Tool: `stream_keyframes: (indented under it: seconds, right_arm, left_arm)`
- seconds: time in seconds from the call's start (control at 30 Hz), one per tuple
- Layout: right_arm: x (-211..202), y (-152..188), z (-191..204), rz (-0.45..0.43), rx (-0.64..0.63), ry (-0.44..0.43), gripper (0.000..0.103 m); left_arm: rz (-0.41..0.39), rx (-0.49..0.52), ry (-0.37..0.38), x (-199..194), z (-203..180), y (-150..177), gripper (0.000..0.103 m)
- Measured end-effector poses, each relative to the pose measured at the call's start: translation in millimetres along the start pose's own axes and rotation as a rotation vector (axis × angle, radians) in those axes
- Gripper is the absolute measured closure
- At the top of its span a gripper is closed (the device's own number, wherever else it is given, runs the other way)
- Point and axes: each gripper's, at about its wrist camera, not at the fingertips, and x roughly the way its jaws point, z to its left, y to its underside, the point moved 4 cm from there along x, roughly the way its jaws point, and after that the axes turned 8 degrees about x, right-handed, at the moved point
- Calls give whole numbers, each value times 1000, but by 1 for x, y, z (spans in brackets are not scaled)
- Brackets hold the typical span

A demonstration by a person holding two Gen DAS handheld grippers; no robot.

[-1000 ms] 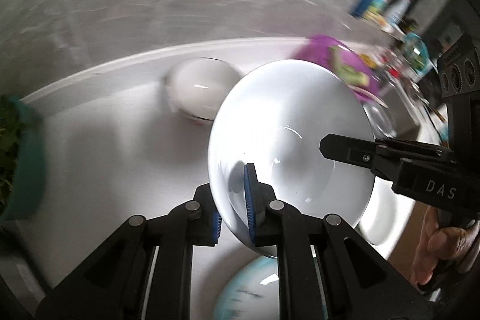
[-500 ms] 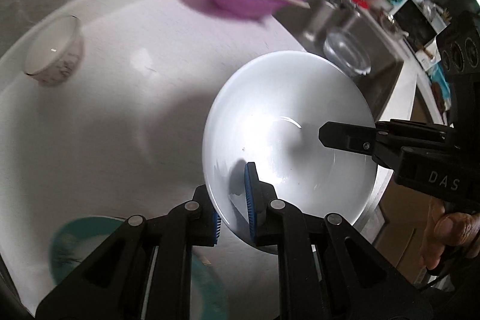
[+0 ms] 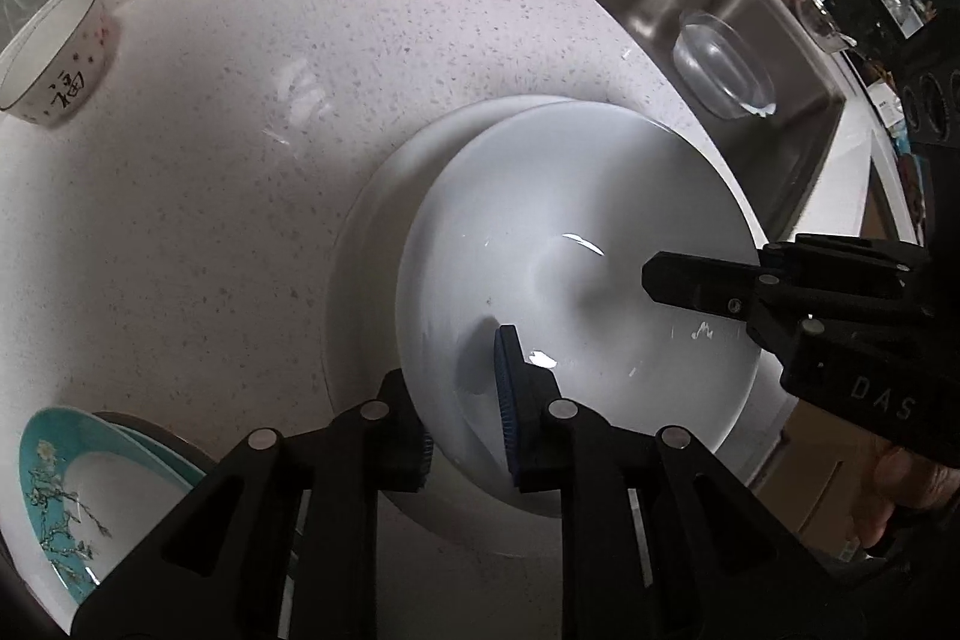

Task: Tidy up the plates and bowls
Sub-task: 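Carry the small white bowl with both tools and lower it into the large white bowl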

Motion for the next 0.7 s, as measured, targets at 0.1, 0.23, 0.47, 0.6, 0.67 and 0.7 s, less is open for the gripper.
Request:
stream_keyframes:
  seconds: [0.1, 0.23, 0.47, 0.6, 0.67, 0.7]
  right_arm:
    - [5, -2, 2, 13, -35, 19, 89]
    - [11, -2, 8, 24, -74, 56, 90]
    - [15, -5, 13, 35, -99, 101, 90]
    - [17, -4, 17, 32, -111, 109, 92]
    - [17, -4, 18, 31, -106, 105, 91]
    - [17, -5, 17, 30, -100, 97, 91]
  left_arm:
    - [-2, 9, -22, 4, 0, -6, 87]
    - [-8, 25, -69, 2, 0, -9, 87]
    - [-24, 41, -70, -4, 0, -6, 69]
    - [-45, 65, -27, -6, -10, -4, 36]
    - [-57, 65, -2, -9, -12, -2, 26]
    - [-66, 57, 17, -10, -12, -2, 24]
